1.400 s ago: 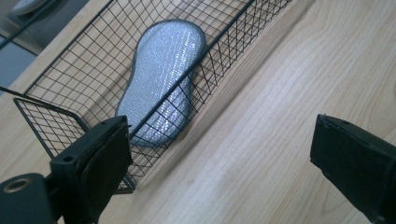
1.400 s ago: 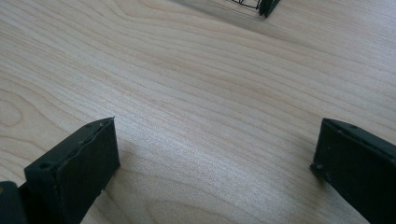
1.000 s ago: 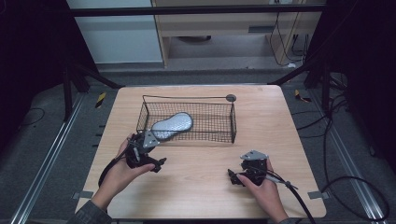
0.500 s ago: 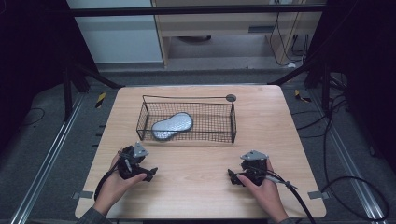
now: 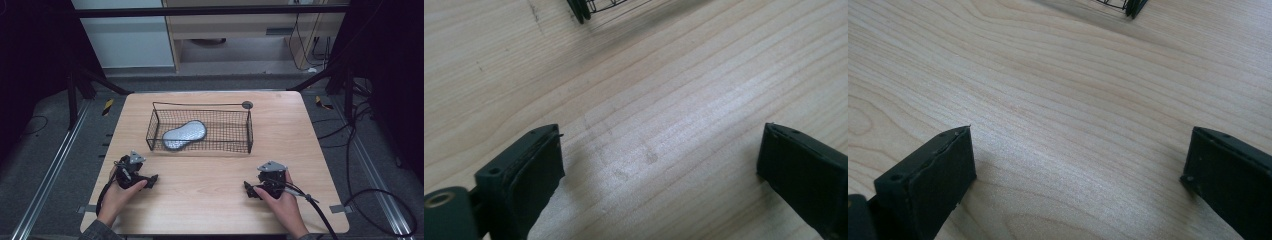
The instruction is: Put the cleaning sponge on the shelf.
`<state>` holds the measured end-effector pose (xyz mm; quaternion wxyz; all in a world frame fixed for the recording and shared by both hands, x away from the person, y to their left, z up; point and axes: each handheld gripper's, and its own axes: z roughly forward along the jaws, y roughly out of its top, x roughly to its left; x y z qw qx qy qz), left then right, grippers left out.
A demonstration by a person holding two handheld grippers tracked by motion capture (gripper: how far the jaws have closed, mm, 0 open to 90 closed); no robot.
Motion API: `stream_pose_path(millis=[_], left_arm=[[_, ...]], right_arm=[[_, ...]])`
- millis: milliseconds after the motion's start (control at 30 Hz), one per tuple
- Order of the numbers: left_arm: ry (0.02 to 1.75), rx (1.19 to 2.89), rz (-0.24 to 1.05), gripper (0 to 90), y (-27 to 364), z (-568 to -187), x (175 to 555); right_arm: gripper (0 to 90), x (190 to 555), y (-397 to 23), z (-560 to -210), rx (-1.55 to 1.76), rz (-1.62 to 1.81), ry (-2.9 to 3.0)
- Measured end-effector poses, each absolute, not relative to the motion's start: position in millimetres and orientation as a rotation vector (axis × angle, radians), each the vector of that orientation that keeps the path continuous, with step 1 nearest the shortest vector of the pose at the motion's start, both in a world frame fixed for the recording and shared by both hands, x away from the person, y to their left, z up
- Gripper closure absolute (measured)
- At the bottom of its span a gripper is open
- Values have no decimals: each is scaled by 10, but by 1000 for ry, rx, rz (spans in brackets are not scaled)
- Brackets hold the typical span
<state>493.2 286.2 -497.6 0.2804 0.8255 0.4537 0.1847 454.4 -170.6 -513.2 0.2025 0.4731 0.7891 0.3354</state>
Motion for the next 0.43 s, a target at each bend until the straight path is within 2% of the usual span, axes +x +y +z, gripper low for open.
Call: stream_pose_path(millis=[133,433], left_arm=[[1225,2162,488,3,2884,-5026,4950],[1185,2103,519,0,2920,-5084,4941]], right_arm=[[4,4544,-1706,-5132,1321,936,2203],[4,4544,-1705,-5132,1321,936,2203]])
